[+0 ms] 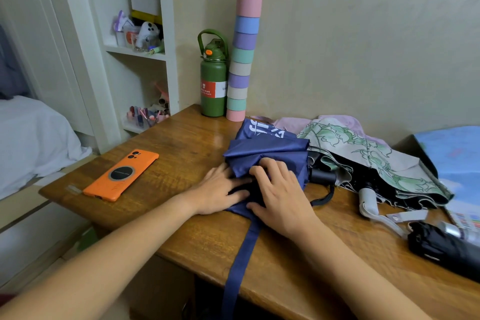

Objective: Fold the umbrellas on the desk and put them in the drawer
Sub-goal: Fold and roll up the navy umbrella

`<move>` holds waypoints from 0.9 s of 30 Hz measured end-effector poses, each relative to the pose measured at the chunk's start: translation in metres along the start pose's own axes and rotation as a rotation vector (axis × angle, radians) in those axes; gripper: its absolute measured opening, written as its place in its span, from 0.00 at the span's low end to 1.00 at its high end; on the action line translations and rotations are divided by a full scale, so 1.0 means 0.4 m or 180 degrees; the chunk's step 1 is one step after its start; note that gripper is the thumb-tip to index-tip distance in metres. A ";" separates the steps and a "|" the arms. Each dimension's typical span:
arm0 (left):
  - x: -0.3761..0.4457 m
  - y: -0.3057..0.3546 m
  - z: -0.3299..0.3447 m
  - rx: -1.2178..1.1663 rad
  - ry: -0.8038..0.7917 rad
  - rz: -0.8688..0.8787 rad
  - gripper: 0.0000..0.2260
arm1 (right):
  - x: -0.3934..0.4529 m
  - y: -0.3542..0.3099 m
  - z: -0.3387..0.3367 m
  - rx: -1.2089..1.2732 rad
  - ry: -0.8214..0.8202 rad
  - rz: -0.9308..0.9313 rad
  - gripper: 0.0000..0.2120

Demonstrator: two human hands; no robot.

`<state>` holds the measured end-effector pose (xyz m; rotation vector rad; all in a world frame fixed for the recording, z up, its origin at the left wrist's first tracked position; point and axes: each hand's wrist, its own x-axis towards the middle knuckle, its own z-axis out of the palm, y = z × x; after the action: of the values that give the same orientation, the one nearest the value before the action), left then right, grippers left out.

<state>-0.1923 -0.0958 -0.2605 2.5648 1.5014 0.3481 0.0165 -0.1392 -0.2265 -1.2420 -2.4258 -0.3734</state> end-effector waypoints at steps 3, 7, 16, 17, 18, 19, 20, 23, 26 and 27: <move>0.005 0.003 -0.005 0.0106 -0.0118 0.0014 0.25 | -0.019 0.014 0.010 -0.0139 0.0429 0.0195 0.32; -0.001 0.013 -0.007 -0.0265 0.0181 -0.0068 0.30 | -0.039 0.043 0.009 -0.0332 0.0929 0.0729 0.35; 0.002 -0.012 -0.023 -0.3224 0.0907 -0.1381 0.29 | -0.079 0.059 -0.025 0.0382 0.0893 -0.0415 0.09; 0.002 -0.012 -0.025 -0.3413 0.0859 -0.1494 0.36 | -0.079 0.051 -0.029 0.0468 0.0828 -0.0551 0.07; -0.002 -0.012 -0.029 -0.3513 0.0780 -0.1545 0.43 | -0.078 0.043 -0.032 0.0561 0.0779 -0.0634 0.05; -0.004 -0.010 -0.033 -0.3548 0.0675 -0.1533 0.48 | -0.078 0.037 -0.035 0.0652 0.0757 -0.0673 0.04; -0.004 -0.008 -0.039 -0.3560 0.0624 -0.1563 0.52 | -0.079 0.033 -0.038 0.0742 0.0763 -0.0691 0.03; -0.005 -0.003 -0.048 -0.3507 0.0604 -0.1685 0.51 | -0.087 0.025 -0.046 0.1072 0.0772 -0.0743 0.01; -0.002 -0.002 -0.049 -0.3628 0.0504 -0.1561 0.49 | -0.092 0.020 -0.045 0.1322 0.0577 -0.0806 0.01; -0.004 0.004 -0.051 -0.3670 0.0550 -0.1483 0.46 | -0.095 0.018 -0.042 0.1365 0.0497 -0.0811 0.01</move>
<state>-0.1972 -0.0980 -0.2406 1.2859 1.2895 1.0048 0.0462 -0.1692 -0.2283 -0.6992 -2.3647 -0.0103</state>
